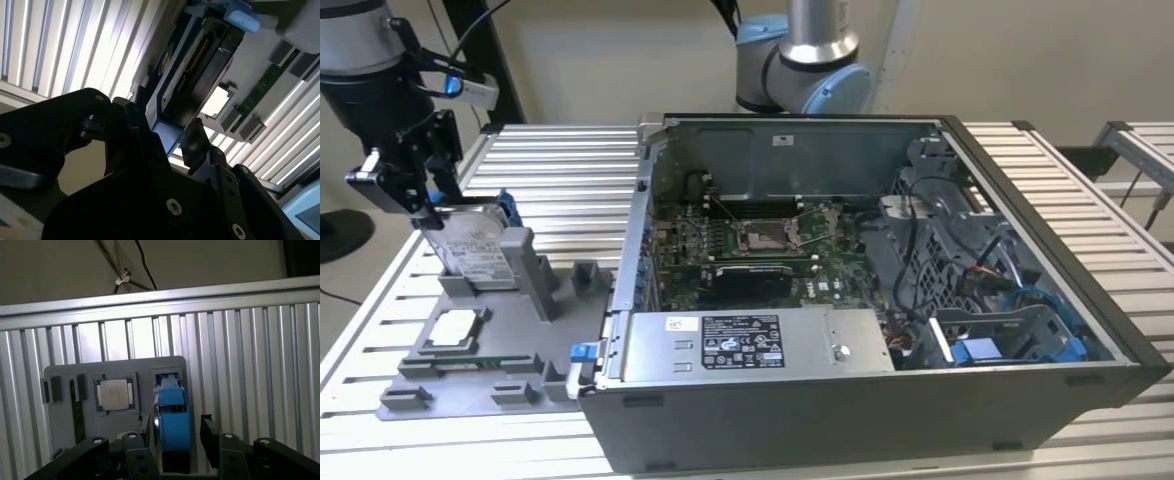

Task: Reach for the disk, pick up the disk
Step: 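Pick up the disk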

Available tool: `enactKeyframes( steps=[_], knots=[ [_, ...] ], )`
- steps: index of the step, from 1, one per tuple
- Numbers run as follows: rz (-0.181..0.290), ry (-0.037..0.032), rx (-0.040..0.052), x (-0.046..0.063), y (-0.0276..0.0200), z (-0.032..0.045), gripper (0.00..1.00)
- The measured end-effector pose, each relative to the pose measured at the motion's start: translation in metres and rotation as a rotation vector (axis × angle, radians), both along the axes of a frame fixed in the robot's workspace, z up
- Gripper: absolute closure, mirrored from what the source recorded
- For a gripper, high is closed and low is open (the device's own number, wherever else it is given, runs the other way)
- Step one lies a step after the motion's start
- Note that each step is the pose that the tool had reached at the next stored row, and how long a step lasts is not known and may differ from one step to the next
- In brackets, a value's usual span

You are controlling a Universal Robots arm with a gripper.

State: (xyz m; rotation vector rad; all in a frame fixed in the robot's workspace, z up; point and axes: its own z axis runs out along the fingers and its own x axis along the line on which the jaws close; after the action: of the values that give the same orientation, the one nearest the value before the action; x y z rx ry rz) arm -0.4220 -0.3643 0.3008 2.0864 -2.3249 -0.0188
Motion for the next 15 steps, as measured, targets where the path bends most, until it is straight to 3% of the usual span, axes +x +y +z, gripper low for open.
enactKeyframes(
  steps=[6, 15],
  knots=[
    [0.0, 0.0001, -0.0001, 0.0, 0.0004, -0.0059, 0.0],
    [0.0, 0.0001, 0.0, 0.0, 0.0004, -0.0077, 0.0]
  ],
)
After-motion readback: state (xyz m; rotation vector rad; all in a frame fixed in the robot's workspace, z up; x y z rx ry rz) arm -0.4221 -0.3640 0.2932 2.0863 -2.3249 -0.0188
